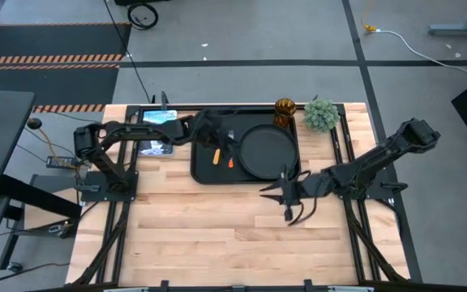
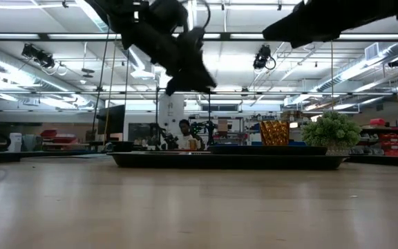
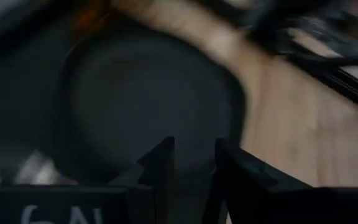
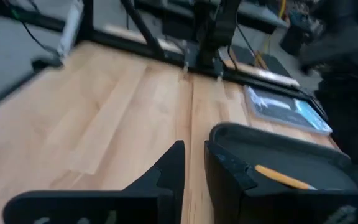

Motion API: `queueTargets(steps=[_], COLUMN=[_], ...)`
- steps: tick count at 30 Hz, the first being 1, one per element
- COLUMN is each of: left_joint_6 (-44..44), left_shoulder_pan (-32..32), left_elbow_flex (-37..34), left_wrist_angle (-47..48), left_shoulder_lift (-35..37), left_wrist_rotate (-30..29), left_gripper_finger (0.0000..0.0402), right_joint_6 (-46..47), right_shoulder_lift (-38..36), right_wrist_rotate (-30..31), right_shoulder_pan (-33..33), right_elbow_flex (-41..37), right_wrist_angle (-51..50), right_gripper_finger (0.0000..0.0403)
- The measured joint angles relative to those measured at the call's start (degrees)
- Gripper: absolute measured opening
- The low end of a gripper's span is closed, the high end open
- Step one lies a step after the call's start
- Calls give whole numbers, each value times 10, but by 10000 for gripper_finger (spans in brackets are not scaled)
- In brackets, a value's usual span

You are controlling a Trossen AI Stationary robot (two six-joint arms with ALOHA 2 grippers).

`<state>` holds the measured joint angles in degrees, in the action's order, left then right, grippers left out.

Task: Pick and place plate/cup/fork/spoon on tray
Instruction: Return to Home Position

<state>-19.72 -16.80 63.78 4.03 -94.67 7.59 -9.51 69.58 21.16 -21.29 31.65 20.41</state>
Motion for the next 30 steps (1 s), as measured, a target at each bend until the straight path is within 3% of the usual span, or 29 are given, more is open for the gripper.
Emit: queueTargets(steps=[8, 16, 22, 30], left_joint_6=[245, 396, 407, 280], left_shoulder_pan=[23, 20, 23, 32], left_elbow_flex=[0, 0, 0, 0], left_wrist_angle=[-122, -125, -128, -121], left_shoulder_lift=[0, 37, 75, 123], left_wrist_rotate=[24, 60, 134, 141], left_gripper_finger=[125, 125, 125, 125], right_joint_6=[34, 194, 230, 228], right_shoulder_lift=[-136, -223, -305, -411], right_wrist_rotate=[-194, -212, -198, -186], right_shoulder_pan=[115, 185, 194, 191], right_elbow_flex=[-98, -150, -191, -264], right_wrist_angle=[84, 132, 127, 135], right_gripper_finger=[27, 4, 11, 7])
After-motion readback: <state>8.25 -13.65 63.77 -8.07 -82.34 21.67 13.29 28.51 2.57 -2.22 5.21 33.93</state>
